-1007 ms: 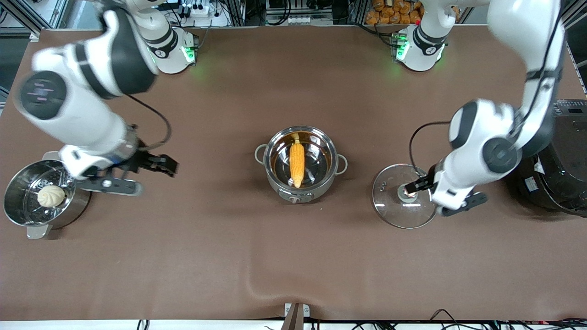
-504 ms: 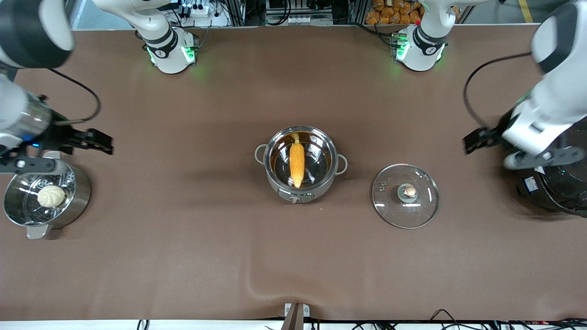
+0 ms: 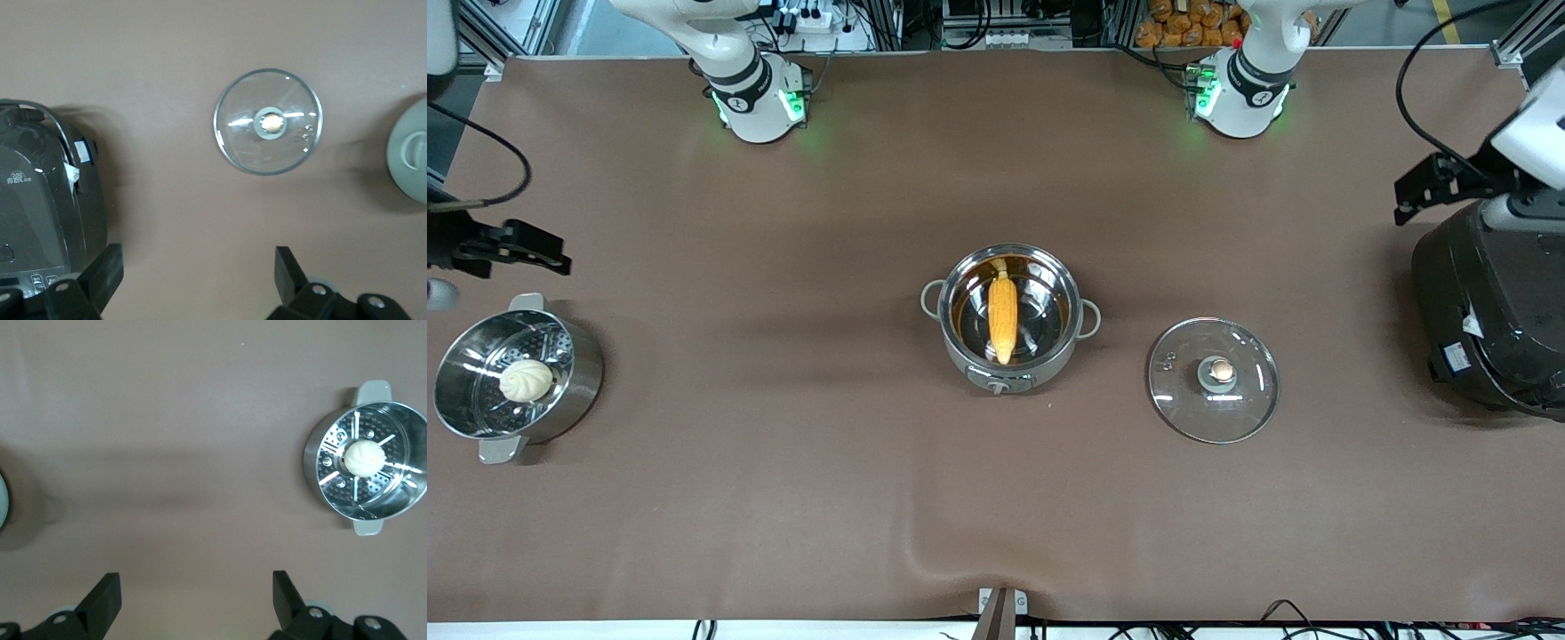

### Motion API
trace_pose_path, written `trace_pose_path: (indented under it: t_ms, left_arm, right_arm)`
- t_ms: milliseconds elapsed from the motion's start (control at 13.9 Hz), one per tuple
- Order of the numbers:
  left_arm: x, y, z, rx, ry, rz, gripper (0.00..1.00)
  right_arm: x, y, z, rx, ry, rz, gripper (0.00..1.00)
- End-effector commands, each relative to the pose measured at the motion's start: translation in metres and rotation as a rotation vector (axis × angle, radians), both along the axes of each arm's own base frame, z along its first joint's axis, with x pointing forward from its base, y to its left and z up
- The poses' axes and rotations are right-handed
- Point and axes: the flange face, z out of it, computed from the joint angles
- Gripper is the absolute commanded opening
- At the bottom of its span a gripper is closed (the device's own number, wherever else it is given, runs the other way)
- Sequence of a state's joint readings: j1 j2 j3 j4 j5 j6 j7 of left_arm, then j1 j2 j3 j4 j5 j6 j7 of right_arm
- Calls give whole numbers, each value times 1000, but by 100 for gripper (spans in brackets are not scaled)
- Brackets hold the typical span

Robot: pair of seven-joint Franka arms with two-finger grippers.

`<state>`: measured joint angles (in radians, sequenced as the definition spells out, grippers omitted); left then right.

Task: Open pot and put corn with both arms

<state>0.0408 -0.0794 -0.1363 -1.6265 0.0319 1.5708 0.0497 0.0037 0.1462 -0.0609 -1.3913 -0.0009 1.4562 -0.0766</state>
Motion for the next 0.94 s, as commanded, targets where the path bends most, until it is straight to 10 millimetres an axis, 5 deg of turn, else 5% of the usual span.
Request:
trace_pose_path:
  t_ms: [0, 863]
  left_arm:
    - [-7, -28, 18, -8, 15, -50, 100]
    - [-13, 2, 33, -66, 53, -41, 100]
  right_arm:
    - [-14, -24, 14, 17, -4, -36, 100]
    - [-20, -26, 23, 21, -34, -40, 100]
